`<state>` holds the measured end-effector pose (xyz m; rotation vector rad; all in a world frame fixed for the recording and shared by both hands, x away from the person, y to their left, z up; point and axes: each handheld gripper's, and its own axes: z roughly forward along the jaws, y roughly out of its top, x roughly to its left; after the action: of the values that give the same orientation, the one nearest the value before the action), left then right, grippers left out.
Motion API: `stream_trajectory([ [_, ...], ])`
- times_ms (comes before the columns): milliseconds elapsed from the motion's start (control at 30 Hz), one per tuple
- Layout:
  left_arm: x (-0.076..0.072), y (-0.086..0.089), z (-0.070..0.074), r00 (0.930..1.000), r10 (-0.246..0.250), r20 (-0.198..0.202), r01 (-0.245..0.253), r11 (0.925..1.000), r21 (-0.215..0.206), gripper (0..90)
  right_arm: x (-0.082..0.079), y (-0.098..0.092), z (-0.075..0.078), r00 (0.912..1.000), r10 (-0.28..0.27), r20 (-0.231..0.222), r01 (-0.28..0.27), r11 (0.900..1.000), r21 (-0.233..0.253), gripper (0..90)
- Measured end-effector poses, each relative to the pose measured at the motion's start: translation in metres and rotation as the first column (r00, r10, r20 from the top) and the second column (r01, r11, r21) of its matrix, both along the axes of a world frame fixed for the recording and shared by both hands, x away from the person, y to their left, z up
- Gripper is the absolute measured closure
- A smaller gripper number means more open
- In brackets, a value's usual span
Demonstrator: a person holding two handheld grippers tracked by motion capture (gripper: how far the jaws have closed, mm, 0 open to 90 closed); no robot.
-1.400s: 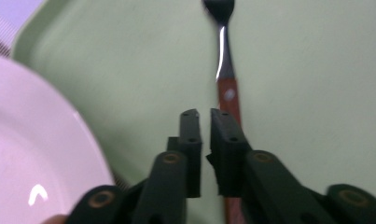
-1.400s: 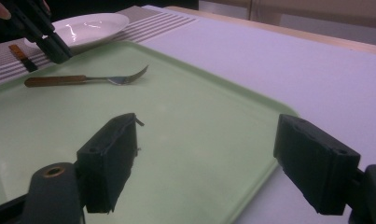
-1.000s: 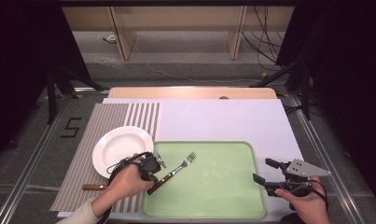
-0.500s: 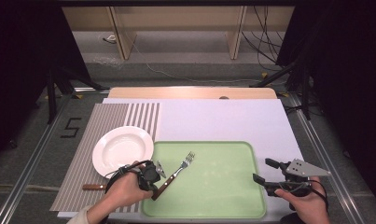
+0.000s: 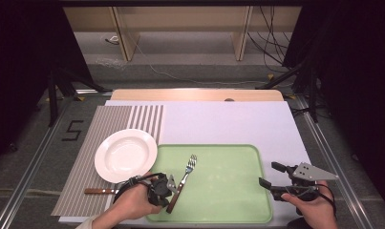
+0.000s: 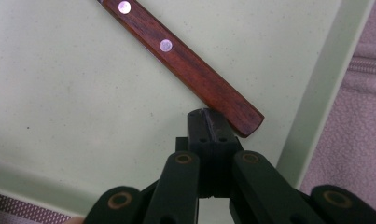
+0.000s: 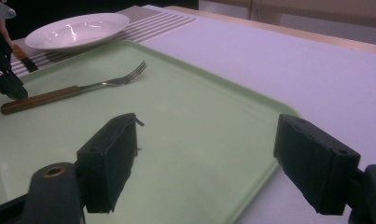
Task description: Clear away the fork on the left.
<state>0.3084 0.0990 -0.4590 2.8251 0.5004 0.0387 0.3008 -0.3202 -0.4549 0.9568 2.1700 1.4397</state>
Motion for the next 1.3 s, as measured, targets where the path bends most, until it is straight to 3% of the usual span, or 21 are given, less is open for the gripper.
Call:
stream_trajectory([
  [867,-0.008,-0.019,0.000,0.9985,-0.053,0.014,0.053,0.9985,-0.014,89.5,0.000,0.001,0.000,1.0000,0.000,0.000,0.000,1.000,-0.001,22.7],
  [1300,-0.012,-0.041,0.000,0.9947,-0.099,0.026,0.100,0.9945,-0.030,89.5,0.000,0.001,0.000,1.0000,0.002,-0.001,-0.002,1.000,0.000,22.7],
])
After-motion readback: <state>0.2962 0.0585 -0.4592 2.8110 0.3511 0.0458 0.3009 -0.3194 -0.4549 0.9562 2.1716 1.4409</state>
